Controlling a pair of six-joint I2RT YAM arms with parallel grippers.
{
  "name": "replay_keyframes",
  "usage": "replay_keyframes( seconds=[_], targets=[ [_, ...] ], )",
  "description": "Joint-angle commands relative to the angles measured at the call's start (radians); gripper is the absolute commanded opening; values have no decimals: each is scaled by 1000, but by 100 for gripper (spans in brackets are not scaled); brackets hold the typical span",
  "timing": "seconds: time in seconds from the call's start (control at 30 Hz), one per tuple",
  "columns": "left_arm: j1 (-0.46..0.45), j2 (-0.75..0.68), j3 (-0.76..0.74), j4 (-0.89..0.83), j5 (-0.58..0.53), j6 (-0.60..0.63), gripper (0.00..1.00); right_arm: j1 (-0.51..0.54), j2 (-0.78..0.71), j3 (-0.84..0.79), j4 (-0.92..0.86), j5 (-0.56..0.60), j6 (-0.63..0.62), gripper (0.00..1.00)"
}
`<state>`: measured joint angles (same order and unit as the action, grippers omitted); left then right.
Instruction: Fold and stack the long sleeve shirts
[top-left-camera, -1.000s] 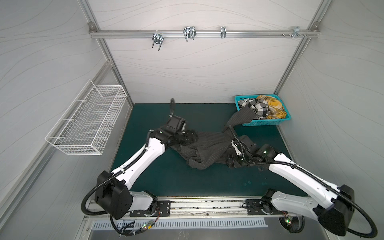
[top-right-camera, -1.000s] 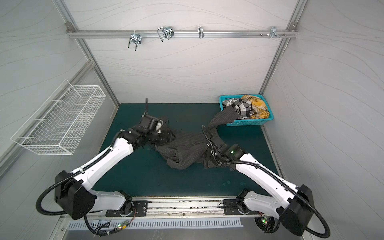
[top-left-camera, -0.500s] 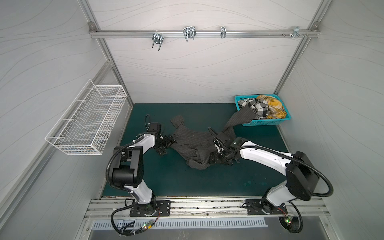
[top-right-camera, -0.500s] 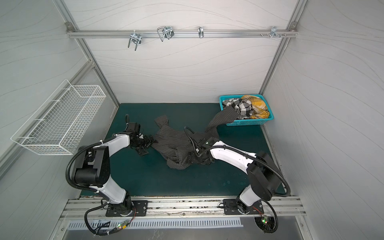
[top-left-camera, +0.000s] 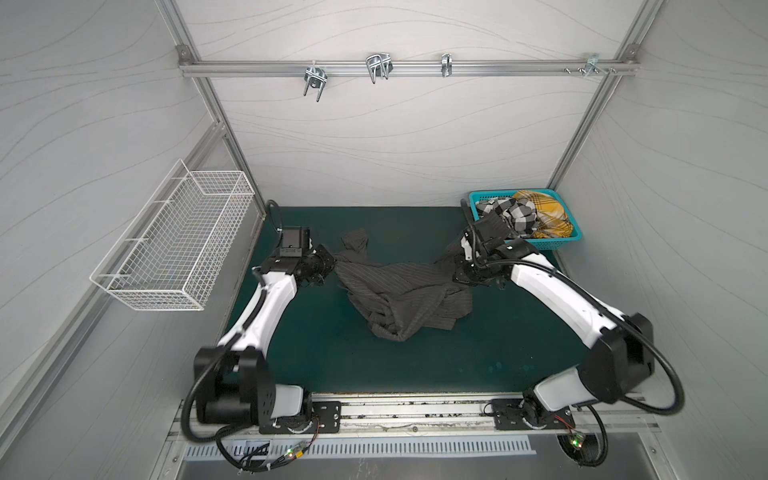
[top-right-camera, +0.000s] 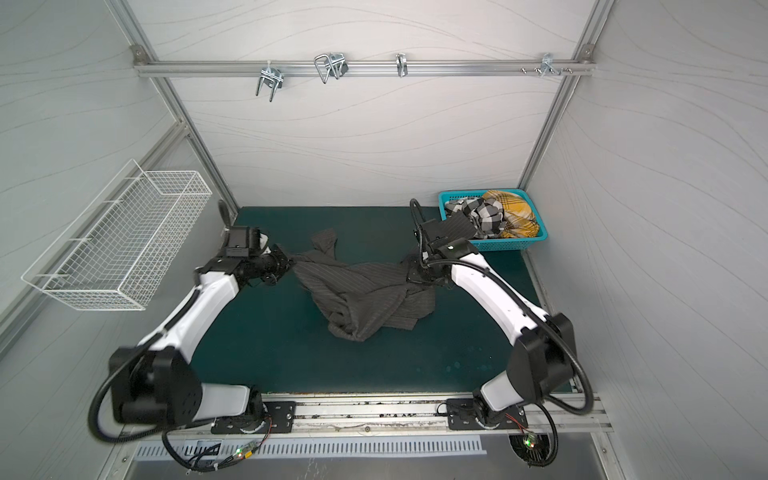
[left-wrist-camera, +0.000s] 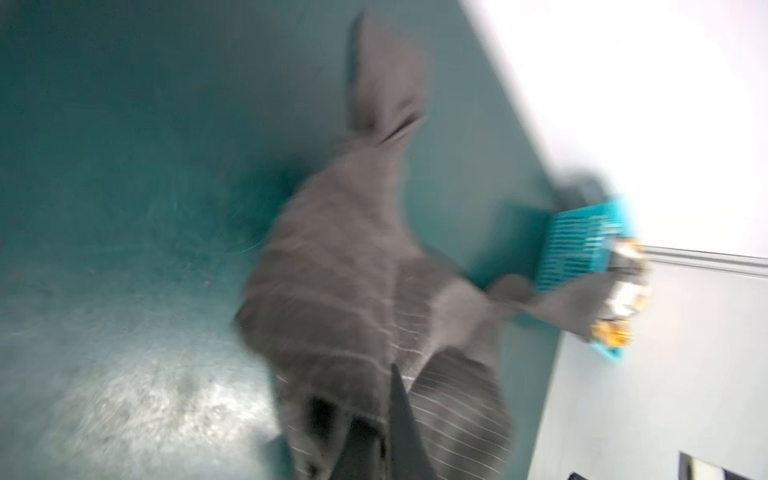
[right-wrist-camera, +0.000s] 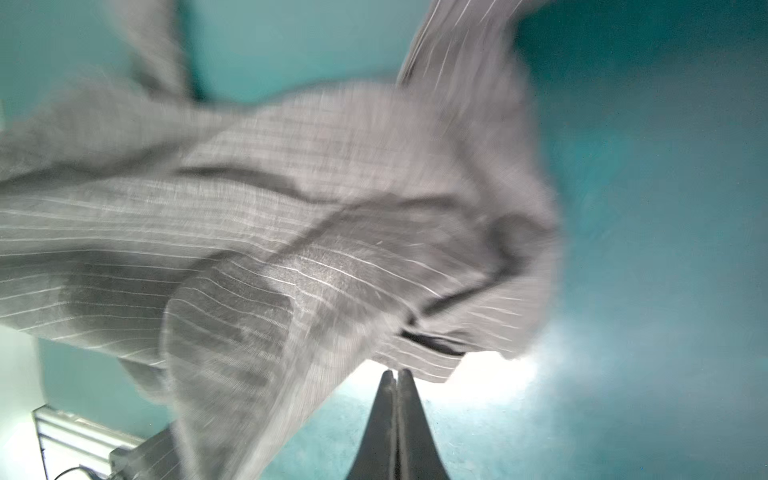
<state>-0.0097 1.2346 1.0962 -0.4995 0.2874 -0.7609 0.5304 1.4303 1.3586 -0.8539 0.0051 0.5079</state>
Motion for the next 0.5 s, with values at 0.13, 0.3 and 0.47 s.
replay_keyframes(
  seconds=[0.13,0.3,0.47],
  targets=[
    [-1,-153,24,-115,-55,3,0,-31,-88,20,-116,-81,-26,32],
    [-2,-199,-75,-87,-39,-5,0,52,-68,-180,125,-236,121,83],
    [-1,-202,-66,-111,-40,23,0,125,208,-113,163,-176,201,86]
  ],
)
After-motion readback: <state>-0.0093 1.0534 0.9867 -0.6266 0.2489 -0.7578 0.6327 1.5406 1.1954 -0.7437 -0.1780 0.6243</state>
